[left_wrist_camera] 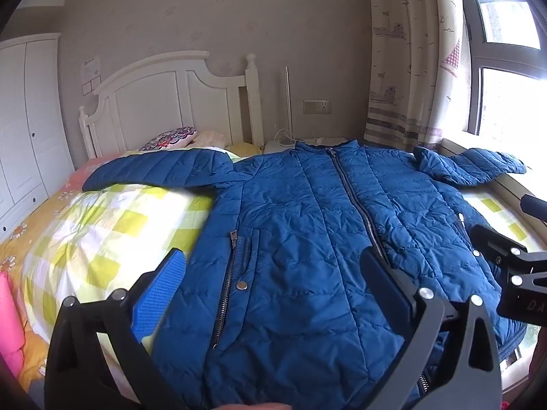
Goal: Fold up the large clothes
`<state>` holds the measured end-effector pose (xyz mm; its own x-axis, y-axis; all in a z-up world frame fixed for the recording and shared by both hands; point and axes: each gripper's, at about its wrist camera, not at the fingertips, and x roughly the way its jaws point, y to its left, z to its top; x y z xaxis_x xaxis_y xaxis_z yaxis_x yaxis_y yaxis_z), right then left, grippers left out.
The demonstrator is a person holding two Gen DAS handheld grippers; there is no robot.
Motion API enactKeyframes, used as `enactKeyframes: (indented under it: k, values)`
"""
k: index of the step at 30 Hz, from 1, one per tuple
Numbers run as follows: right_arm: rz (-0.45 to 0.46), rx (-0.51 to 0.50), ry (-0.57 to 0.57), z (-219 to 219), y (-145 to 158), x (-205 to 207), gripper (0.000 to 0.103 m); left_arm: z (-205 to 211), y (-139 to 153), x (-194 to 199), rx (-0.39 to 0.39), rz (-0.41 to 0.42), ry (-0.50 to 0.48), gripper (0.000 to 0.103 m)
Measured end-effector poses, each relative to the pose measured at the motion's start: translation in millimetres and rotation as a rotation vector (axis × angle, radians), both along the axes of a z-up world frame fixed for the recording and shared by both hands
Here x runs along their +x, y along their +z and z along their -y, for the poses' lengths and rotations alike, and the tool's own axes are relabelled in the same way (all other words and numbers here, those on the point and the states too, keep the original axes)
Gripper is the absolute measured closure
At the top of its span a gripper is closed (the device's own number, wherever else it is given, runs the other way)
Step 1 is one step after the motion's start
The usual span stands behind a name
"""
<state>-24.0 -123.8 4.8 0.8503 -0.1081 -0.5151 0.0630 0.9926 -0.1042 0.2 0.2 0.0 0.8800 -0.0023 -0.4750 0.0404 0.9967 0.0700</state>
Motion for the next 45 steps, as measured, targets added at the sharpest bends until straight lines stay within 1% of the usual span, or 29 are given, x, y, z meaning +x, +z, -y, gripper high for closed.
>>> enactKeyframes:
  k: [8, 9, 15, 16, 18, 32, 45]
  values:
    - [-0.003, 0.000, 0.001, -3, -1, -1, 0.004, -2, 1, -2, -0.006, 0.013, -0.010, 0.002]
    - [-0.005, 0.000, 0.006, -1, -2, 0, 0.004, -6, -3, -1, -0.005, 0.001, 0.002, 0.002]
    - [-0.006, 0.006, 0.007, -4, -2, -5, 0.004, -15, -6, -1, -0.008, 0.002, 0.004, 0.002]
    - [-0.011, 0.009, 0.009, -3, 0, -2, 0.004, -8, -7, -1, -0.007, 0.000, 0.006, 0.002]
    - [-0.013, 0.012, 0.010, -2, -2, -1, 0.004, -6, -3, -3, -0.009, -0.004, 0.010, 0.002]
    - [-0.032, 0.023, 0.022, -3, -6, 1, 0.004, -11, -2, -3, -0.023, -0.016, 0.022, 0.002]
    - [-0.040, 0.029, 0.025, -4, -7, 1, 0.004, -11, -1, -4, -0.014, -0.013, 0.029, 0.002]
